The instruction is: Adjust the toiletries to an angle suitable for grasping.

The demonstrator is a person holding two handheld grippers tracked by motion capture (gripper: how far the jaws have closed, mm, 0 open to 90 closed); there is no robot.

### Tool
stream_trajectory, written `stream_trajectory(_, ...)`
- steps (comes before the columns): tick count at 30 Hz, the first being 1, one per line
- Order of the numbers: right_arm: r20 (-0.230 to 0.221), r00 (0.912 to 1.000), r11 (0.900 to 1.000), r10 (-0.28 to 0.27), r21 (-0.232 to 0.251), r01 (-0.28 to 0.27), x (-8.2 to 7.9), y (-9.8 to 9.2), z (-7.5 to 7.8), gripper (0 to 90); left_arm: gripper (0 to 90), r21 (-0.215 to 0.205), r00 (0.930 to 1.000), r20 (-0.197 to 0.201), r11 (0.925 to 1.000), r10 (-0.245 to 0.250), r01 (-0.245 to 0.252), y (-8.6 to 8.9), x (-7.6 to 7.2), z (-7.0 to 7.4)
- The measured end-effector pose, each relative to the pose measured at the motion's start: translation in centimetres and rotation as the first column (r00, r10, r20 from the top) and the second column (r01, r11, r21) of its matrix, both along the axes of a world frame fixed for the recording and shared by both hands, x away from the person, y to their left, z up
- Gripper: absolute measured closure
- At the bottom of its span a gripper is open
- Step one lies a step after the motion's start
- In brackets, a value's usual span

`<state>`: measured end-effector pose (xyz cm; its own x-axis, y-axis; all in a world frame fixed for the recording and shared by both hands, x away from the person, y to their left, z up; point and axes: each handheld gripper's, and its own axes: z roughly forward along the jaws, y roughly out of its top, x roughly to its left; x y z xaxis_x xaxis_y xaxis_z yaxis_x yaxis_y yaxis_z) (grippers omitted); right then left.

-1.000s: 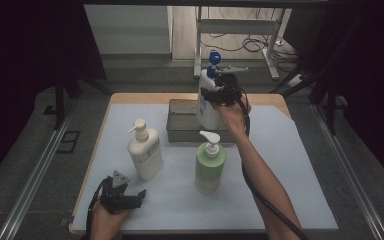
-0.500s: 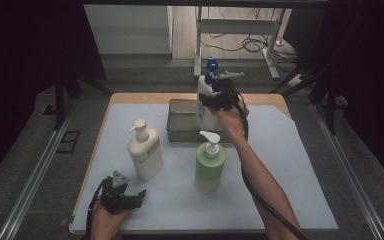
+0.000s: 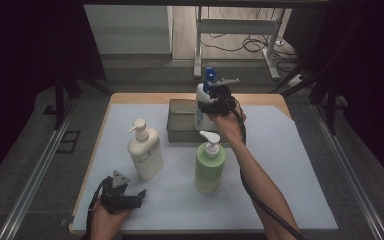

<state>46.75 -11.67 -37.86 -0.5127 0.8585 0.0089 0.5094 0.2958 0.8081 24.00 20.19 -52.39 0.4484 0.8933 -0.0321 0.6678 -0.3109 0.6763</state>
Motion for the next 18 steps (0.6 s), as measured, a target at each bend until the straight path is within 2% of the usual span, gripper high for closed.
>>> stream_trajectory(7,-0.025,0.9996,1.000,0.009,-0.020,-0.009,0.1,0.4,-1.1,39.9,10.8,0.000,1.0000,0.000,1.0000,0.000,0.000,0.0,0.0,0.0)
stream_trajectory(18,-0.022,0.9996,1.000,0.015,-0.023,-0.015,0.2,0.5,-1.2,39.1,10.8,0.000,1.0000,0.000,1.0000,0.000,0.000,0.0,0.0,0.0)
